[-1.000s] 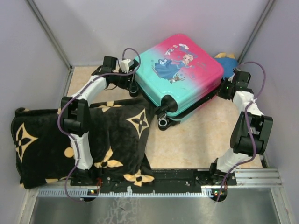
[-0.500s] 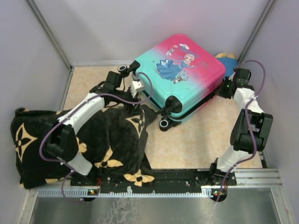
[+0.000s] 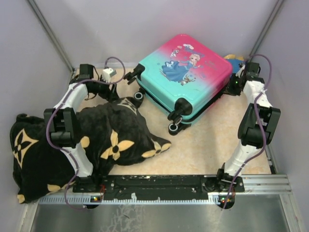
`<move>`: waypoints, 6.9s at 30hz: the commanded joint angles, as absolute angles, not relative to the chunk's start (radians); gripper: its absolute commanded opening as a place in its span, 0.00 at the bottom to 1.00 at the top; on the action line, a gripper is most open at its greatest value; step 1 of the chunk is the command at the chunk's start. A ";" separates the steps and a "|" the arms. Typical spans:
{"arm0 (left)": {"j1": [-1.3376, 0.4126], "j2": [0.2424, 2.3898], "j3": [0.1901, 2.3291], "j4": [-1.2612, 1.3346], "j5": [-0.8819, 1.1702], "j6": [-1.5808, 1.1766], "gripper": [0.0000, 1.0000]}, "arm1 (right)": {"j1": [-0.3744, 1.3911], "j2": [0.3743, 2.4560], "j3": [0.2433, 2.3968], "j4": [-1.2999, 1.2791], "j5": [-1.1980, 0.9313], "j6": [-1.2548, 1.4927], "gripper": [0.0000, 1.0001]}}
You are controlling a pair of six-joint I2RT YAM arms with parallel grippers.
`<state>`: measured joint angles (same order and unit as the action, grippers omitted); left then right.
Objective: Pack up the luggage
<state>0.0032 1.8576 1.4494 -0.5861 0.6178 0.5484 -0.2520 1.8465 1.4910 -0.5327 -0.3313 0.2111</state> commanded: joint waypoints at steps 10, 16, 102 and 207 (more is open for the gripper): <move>0.036 1.906 1.741 -0.242 0.602 0.351 0.81 | -0.251 1.595 1.438 -0.470 -0.498 0.093 0.76; -0.004 2.124 1.987 -0.162 0.484 0.266 0.78 | -0.259 1.496 1.261 -0.474 -0.385 0.129 0.58; -0.554 1.780 1.211 0.134 0.882 0.375 0.78 | -0.392 1.452 1.604 -1.132 -0.185 -0.593 0.99; -1.072 2.088 1.114 0.923 0.161 0.155 0.00 | -0.316 1.683 1.608 -0.997 -0.355 -0.239 0.00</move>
